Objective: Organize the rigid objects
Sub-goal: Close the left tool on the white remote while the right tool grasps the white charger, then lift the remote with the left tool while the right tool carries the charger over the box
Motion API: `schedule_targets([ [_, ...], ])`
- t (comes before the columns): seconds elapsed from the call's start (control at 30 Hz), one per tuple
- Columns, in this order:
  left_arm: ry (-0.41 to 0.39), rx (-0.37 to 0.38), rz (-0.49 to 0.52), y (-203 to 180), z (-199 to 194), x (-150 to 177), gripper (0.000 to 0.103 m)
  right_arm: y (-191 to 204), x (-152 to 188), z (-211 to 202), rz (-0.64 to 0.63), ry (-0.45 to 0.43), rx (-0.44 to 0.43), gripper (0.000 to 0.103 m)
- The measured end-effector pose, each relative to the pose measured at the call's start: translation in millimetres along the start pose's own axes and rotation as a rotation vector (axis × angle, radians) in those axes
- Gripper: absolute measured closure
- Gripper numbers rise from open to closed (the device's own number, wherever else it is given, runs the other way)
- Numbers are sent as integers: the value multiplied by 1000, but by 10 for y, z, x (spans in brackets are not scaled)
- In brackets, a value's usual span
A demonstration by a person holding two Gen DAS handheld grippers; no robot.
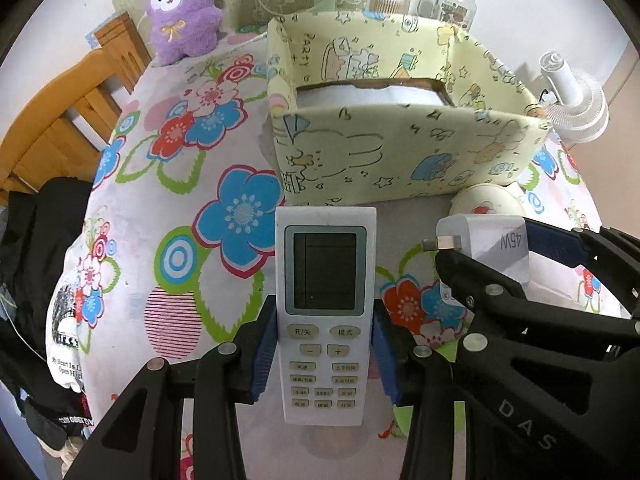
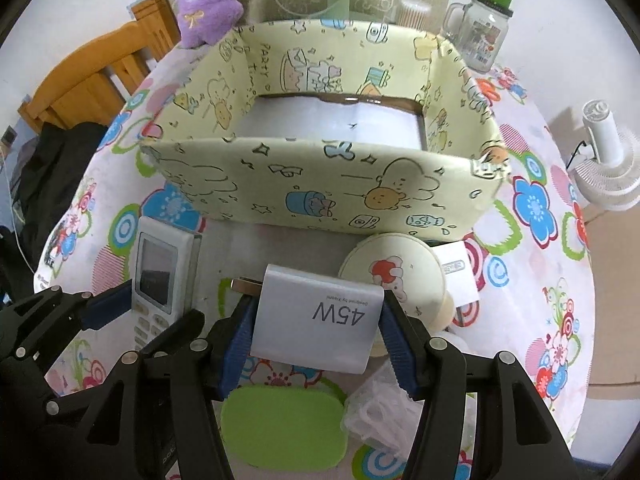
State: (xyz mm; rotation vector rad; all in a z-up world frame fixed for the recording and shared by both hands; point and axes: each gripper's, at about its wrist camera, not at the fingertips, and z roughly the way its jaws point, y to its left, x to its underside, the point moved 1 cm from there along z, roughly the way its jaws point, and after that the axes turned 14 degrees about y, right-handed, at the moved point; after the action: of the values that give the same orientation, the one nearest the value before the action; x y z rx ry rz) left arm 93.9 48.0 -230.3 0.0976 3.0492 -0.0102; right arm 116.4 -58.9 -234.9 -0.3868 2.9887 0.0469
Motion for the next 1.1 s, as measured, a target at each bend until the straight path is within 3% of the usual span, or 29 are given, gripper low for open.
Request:
schedule_targets([
  [1.1, -127, -6, 115, -166, -949, 170, 58, 16, 225, -1041, 87, -133, 44, 41],
])
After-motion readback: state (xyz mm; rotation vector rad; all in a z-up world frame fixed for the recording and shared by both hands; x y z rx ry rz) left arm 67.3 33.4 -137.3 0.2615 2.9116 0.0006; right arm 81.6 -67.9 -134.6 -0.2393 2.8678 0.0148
